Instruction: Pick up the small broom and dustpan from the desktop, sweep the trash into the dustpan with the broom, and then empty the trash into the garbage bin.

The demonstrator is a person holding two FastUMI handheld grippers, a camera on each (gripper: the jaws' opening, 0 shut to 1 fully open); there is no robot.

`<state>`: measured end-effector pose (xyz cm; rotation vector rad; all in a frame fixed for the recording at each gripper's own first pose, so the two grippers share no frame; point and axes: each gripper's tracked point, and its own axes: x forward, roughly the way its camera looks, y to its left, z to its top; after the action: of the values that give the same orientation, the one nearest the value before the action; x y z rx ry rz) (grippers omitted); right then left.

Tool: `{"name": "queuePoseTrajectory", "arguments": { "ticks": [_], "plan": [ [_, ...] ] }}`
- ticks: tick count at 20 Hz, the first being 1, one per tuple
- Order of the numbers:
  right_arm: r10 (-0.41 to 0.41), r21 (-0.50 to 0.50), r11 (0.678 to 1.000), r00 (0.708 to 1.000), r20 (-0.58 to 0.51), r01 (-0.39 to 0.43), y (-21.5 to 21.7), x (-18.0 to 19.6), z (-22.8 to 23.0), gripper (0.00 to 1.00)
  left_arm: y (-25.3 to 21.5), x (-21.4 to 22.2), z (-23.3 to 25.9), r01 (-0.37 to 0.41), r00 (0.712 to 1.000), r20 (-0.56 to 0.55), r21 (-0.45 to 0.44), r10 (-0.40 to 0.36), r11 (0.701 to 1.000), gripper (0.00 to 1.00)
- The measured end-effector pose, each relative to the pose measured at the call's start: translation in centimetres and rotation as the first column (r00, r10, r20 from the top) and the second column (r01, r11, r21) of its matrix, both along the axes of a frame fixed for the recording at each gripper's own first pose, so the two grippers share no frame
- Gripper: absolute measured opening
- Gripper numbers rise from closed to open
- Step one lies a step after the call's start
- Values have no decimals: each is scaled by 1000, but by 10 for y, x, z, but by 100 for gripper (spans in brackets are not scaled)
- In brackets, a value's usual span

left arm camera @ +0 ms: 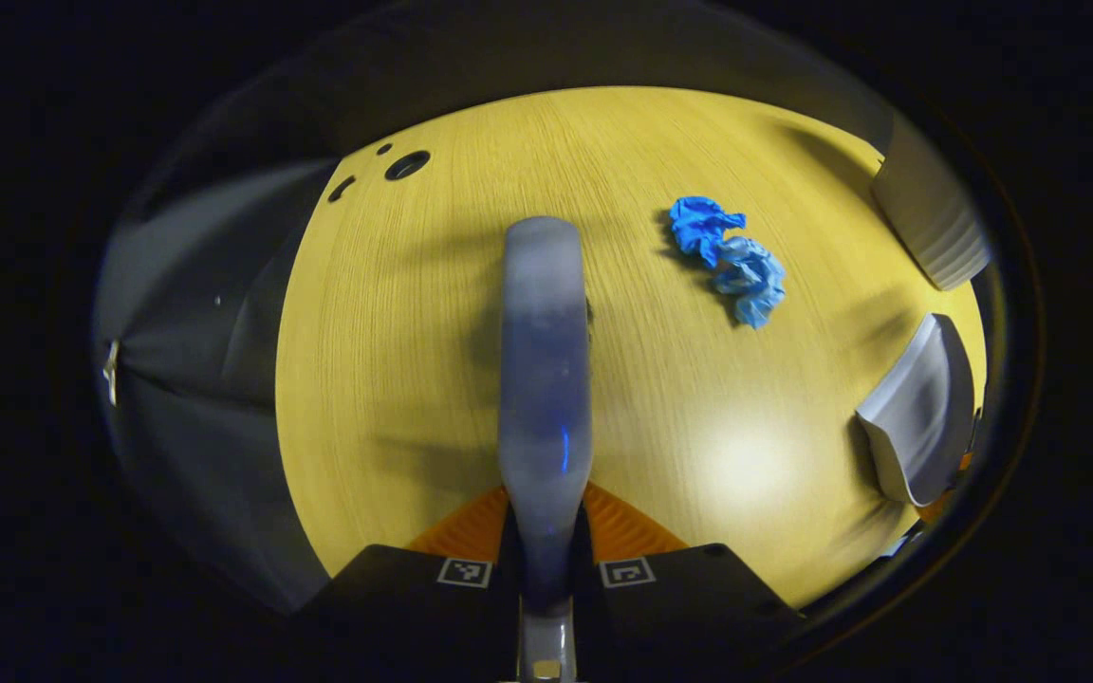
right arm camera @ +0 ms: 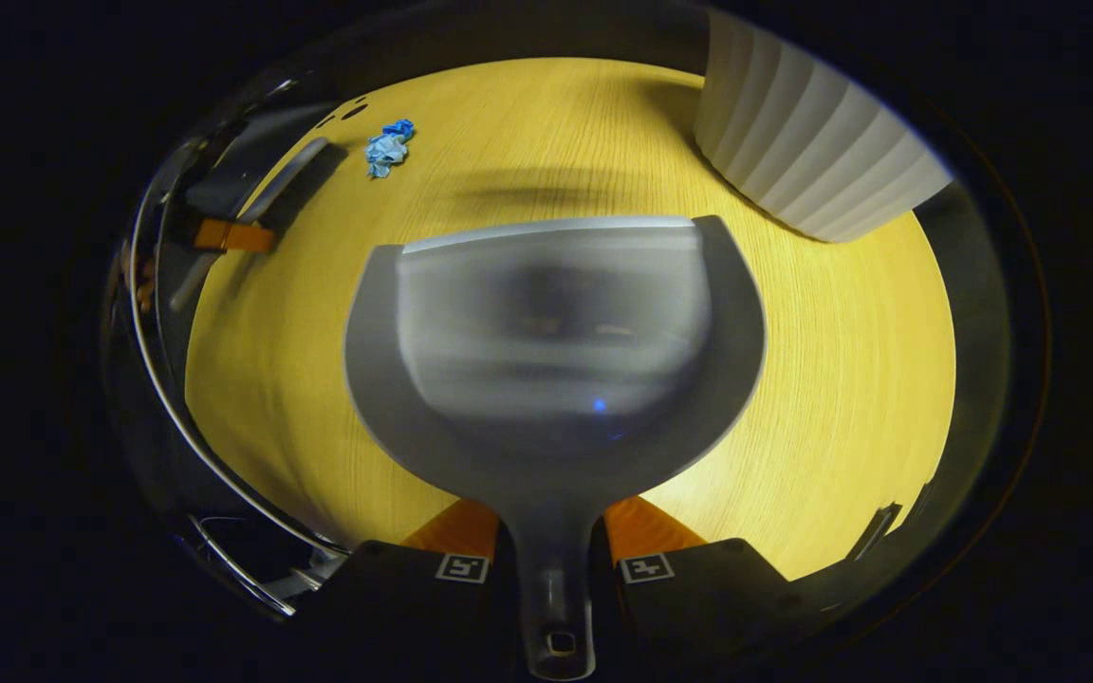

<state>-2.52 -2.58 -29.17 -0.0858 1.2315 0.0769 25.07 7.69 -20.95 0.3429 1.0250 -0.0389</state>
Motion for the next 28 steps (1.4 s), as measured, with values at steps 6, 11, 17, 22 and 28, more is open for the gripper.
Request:
{"name": "queuePoseTrajectory", "arguments": {
  "ticks": [6,11,17,22,28],
  "plan": [
    [62,-38,997,998,5,-62,-7,-12,5,35,-8,42,7,110,994,-18,113,-109,987,27],
    [93,-46,995,996,10,-92,-8,-17,5,35,-28,56,14,251,967,-84,190,-239,949,28],
    [95,-32,995,995,14,-95,-9,-19,6,35,-58,59,14,443,896,-160,234,-415,865,27],
    [106,-32,994,994,16,-105,-11,-22,7,35,-105,16,-3,584,807,-233,179,-542,792,28],
    [118,-35,992,993,14,-118,-12,-23,-1,35,-142,-59,-31,628,748,-324,61,-580,776,27]
  ]
}}
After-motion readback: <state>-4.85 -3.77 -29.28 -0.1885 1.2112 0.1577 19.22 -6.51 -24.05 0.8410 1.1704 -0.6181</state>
